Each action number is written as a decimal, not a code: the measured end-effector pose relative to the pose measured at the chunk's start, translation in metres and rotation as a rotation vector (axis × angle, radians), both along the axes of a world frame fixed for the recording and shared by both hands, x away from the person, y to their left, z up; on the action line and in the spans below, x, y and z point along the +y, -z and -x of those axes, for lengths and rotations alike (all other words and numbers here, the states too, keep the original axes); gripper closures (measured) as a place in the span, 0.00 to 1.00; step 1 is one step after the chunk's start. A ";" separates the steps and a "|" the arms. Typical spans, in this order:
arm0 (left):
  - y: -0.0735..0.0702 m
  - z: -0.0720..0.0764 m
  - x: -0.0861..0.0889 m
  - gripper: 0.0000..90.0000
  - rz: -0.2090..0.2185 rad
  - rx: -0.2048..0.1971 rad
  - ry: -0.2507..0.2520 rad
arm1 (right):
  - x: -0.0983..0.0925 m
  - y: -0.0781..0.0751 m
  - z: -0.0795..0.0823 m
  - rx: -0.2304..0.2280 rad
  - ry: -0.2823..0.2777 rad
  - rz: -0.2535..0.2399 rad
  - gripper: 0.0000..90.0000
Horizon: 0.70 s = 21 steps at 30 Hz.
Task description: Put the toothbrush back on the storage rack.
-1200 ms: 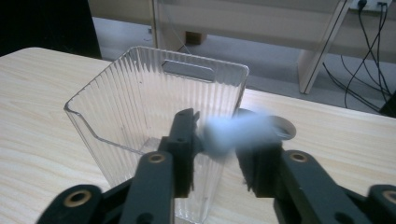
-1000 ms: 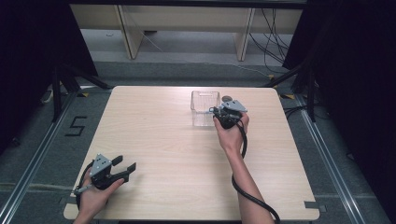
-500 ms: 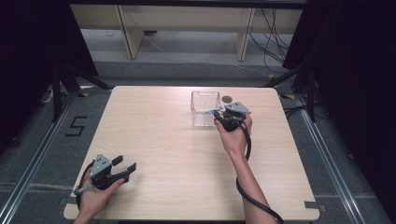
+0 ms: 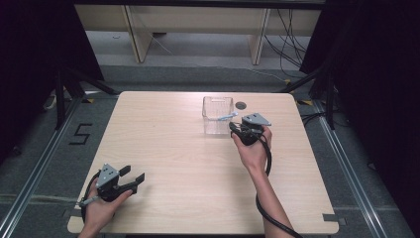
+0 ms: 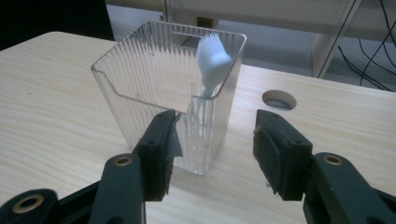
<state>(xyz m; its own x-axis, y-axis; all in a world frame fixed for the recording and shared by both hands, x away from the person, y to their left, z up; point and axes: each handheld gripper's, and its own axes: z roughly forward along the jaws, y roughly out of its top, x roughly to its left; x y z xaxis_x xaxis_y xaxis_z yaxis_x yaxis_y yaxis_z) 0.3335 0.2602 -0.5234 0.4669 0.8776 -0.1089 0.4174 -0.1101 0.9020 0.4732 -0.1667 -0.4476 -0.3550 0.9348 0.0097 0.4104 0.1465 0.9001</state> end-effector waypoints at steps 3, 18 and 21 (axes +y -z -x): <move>0.000 0.000 0.000 0.36 -0.001 0.001 0.001 | -0.002 0.000 0.004 0.001 0.004 0.000 0.55; 0.000 0.000 -0.001 0.36 0.000 0.002 0.000 | -0.016 0.007 0.024 0.047 -0.024 0.026 0.56; 0.000 0.000 -0.001 0.36 0.002 0.003 -0.001 | -0.019 0.009 0.028 0.058 -0.029 0.028 0.56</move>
<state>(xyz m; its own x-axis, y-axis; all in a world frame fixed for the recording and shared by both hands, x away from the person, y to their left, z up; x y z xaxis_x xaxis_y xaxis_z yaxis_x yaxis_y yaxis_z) 0.3337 0.2589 -0.5236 0.4657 0.8779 -0.1117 0.4198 -0.1080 0.9012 0.4453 -0.1859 -0.4562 -0.3817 0.9243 0.0046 0.4566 0.1842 0.8704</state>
